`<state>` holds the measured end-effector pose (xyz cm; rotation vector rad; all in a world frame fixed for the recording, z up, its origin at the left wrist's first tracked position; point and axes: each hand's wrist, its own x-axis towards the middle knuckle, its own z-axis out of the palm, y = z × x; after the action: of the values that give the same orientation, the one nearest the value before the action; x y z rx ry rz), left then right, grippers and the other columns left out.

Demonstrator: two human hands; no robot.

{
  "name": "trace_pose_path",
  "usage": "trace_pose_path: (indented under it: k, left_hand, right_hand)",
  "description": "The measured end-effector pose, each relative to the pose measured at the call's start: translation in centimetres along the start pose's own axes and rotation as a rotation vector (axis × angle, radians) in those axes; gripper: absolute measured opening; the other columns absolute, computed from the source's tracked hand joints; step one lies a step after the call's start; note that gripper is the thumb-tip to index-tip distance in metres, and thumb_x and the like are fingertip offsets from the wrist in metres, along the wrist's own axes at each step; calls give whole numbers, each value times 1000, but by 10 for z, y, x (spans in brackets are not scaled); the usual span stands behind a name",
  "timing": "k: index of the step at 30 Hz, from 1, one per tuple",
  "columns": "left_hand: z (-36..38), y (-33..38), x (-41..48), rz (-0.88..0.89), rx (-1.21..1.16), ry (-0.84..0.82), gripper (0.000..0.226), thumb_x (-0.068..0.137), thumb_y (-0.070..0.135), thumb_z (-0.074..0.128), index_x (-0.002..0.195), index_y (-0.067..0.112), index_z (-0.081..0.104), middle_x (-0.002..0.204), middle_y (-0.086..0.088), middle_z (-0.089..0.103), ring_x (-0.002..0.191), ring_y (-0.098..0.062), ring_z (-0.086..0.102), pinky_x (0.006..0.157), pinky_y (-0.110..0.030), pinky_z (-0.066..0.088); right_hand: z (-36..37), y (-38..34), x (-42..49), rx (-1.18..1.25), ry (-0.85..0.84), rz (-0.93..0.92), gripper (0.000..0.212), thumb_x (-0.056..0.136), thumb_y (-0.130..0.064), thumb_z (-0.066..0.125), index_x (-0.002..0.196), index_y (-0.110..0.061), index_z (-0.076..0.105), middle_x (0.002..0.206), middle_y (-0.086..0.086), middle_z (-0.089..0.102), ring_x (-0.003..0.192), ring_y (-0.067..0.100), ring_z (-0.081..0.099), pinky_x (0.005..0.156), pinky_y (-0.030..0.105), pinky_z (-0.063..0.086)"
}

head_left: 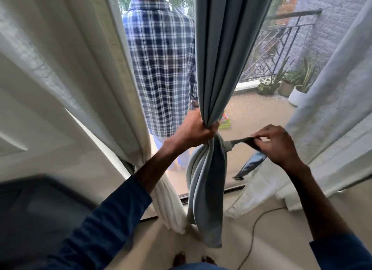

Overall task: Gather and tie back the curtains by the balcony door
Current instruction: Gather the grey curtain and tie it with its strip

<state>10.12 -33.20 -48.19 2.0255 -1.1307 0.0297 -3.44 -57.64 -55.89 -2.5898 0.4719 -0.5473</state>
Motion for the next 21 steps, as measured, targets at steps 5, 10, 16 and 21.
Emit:
trace_pose_path:
  k: [5,10,16,21]
  left_hand:
    - [9,6,-3,91,42,-44,37,90,13,58,61,27,39,57,3,43,53,-24,46,49,-37,44]
    - [16,3,-9,101,67,-137,25,92,36,49,78,16,56,73,1,59,67,-25,56,60,-40,48]
    - [2,-4,-15,-2,56,-97,29,92,35,49,74,13,54,71,-2,58,68,-31,57,59,-42,49]
    - [-7,-12,-10,-38,44,-59,31,94,31,52,68,20,39,63,2,43,59,-28,46,54,-43,43]
  right_hand:
    - [11,-11,27,-24,-28,97,16,79,-24,82,94,-29,82,99,5,66,102,26,60,84,35,52]
    - [39,-75,42,188,-193,101,11,71,-17,57,62,-13,61,70,18,57,72,26,53,62,31,41]
    - [44,-134,33,757,-385,-19,32,83,-27,64,112,-16,56,98,-13,63,94,-23,57,84,10,44]
    - [48,-109,29,1074,-593,259,48,77,-33,70,122,-18,63,106,-4,76,101,10,69,92,36,54]
